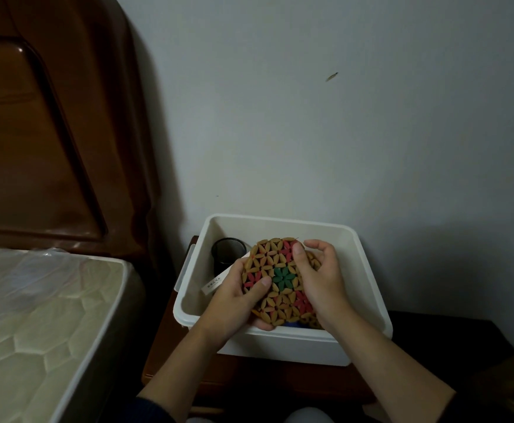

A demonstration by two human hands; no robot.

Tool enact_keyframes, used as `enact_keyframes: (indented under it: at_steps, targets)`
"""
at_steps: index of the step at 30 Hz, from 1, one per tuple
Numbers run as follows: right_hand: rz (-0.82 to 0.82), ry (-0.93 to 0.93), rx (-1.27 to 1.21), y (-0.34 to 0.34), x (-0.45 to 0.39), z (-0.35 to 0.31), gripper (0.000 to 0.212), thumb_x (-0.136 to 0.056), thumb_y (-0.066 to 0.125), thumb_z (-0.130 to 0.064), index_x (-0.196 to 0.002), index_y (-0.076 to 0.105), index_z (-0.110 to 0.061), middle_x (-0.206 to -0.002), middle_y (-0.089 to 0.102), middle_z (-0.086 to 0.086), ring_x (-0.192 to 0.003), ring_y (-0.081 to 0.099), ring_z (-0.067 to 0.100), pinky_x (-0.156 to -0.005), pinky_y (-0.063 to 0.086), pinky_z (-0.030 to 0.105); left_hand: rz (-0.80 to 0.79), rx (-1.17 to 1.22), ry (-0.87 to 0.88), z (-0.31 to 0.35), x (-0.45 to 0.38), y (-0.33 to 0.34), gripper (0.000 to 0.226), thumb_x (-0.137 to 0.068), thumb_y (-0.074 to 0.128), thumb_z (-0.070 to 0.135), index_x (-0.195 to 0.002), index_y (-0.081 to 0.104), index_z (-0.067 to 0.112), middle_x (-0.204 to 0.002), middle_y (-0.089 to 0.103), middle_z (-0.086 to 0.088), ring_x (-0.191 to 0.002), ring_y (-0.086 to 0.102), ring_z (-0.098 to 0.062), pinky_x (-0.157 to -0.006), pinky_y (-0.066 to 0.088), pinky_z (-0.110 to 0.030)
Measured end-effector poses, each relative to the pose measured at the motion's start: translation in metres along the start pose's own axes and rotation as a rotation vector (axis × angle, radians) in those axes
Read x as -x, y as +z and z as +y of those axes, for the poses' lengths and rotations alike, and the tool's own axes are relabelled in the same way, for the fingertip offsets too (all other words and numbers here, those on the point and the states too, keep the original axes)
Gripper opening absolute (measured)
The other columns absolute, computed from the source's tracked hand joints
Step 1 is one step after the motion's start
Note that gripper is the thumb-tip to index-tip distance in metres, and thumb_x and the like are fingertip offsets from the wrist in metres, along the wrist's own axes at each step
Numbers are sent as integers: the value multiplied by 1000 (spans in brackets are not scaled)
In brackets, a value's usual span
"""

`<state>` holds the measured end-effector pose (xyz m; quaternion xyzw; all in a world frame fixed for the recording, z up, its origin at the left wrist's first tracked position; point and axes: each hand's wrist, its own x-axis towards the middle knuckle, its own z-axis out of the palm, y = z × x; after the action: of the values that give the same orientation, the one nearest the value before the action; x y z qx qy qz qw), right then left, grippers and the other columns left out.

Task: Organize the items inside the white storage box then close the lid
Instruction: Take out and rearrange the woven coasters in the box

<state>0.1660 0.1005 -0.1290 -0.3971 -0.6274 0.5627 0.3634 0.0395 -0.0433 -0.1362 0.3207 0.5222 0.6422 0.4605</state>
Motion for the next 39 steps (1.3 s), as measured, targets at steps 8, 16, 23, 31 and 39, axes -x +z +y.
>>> enact_keyframes:
  at_steps: [8, 16, 23, 31, 39]
  targets:
    - [-138, 160, 662, -63, -39, 12, 20, -105, 54, -30, -121, 64, -25, -118, 69, 2, -104, 68, 23, -97, 59, 48, 214, 11, 83, -13, -8, 2, 29, -103, 67, 25, -125, 58, 43, -124, 71, 6, -108, 76, -25, -59, 65, -45]
    - [-791, 386, 1129, -53, -38, 52, 74, -87, 77, -44, -151, 48, -20, -142, 59, 10, -128, 57, 28, -110, 49, 40, 187, -95, 60, -17, -11, 0, 31, -102, 68, 31, -127, 56, 45, -128, 69, 4, -111, 75, -21, -61, 65, -49]
    - [-867, 314, 1416, -43, -45, 55, 66, -95, 74, -18, -153, 43, -9, -148, 53, 15, -132, 55, 30, -110, 49, 38, 196, -97, 61, -17, -11, 0, 31, -103, 67, 30, -127, 56, 45, -124, 71, 9, -109, 76, -19, -59, 65, -47]
    - [-825, 121, 1542, -53, -37, 30, 27, -103, 54, -2, -127, 66, -4, -122, 64, 19, -93, 61, 24, -86, 52, 34, 223, -73, 63, -18, -12, -1, 30, -104, 66, 28, -125, 56, 47, -116, 71, 20, -105, 76, -14, -58, 65, -48]
    - [-650, -37, 1364, -76, -27, -17, 25, -108, 54, -14, -129, 68, -10, -121, 64, 12, -107, 63, 26, -86, 48, 31, 280, -96, 71, -16, -11, 3, 30, -104, 65, 29, -126, 53, 45, -126, 66, 8, -104, 75, -12, -57, 65, -47]
